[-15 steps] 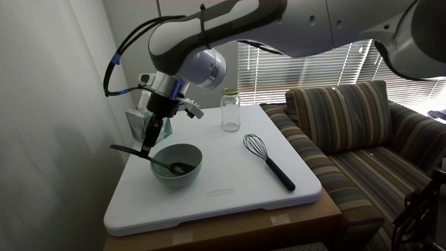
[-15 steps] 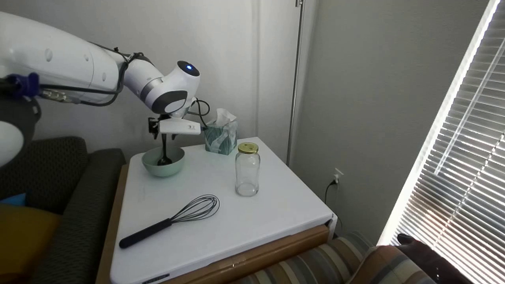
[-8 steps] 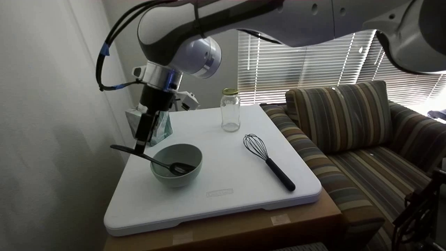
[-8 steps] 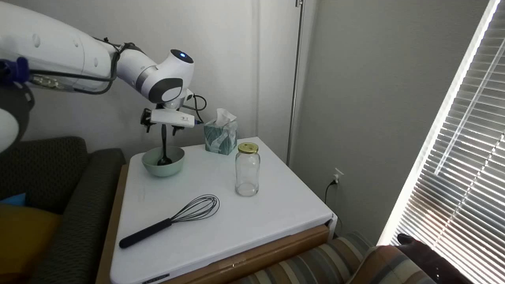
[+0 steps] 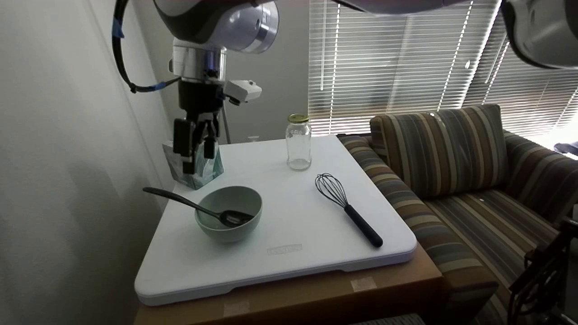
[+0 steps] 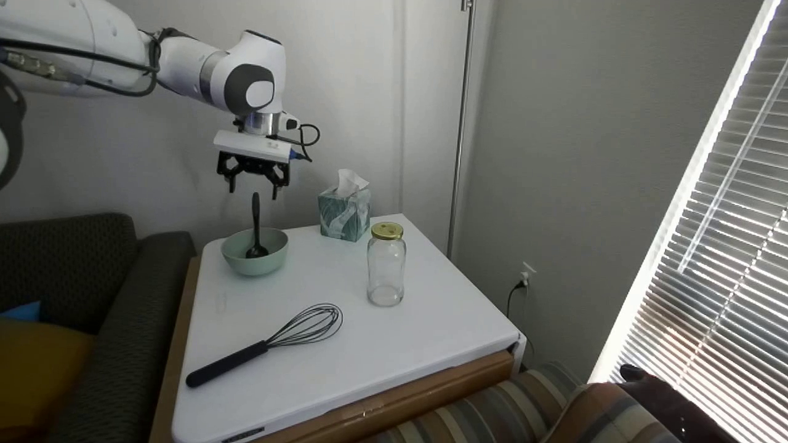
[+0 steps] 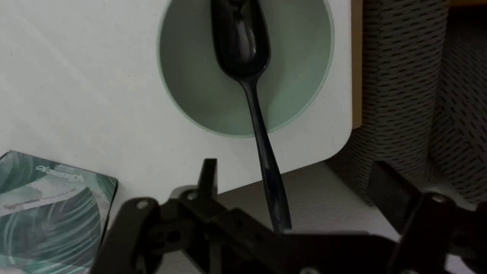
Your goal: Put the black spoon in the green bowl
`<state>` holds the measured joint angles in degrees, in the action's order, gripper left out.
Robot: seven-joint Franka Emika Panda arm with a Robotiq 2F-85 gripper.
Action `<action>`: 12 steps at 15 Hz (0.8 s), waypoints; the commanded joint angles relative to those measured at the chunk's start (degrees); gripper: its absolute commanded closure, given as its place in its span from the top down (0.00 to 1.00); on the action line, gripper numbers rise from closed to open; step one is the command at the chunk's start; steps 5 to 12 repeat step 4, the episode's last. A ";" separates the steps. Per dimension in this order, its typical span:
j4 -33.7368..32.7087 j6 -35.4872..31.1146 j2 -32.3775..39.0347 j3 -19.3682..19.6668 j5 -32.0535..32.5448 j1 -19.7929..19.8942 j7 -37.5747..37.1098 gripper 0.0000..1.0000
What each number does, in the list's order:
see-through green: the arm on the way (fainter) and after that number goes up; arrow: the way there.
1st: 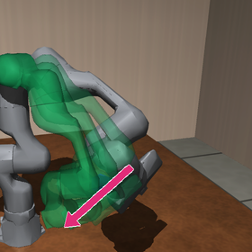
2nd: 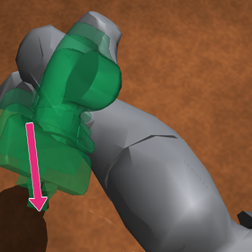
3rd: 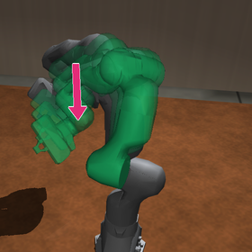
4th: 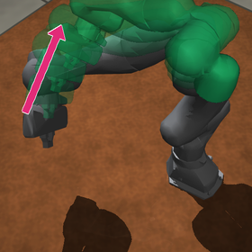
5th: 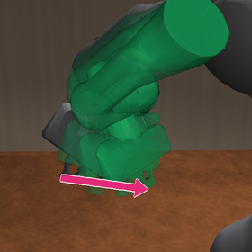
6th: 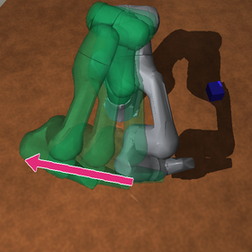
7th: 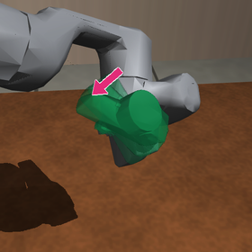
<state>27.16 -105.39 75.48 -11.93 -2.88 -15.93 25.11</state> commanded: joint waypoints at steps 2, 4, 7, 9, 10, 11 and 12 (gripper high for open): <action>-7.46 4.81 2.74 1.31 -0.03 -1.30 -2.10 1.00; -7.69 4.94 2.73 1.51 0.02 -1.49 -2.47 1.00; -7.69 4.94 2.73 1.51 0.02 -1.49 -2.47 1.00; -7.69 4.94 2.73 1.51 0.02 -1.49 -2.47 1.00; -7.69 4.94 2.73 1.51 0.02 -1.49 -2.47 1.00; -7.69 4.94 2.73 1.51 0.02 -1.49 -2.47 1.00; -7.69 4.94 2.73 1.51 0.02 -1.49 -2.47 1.00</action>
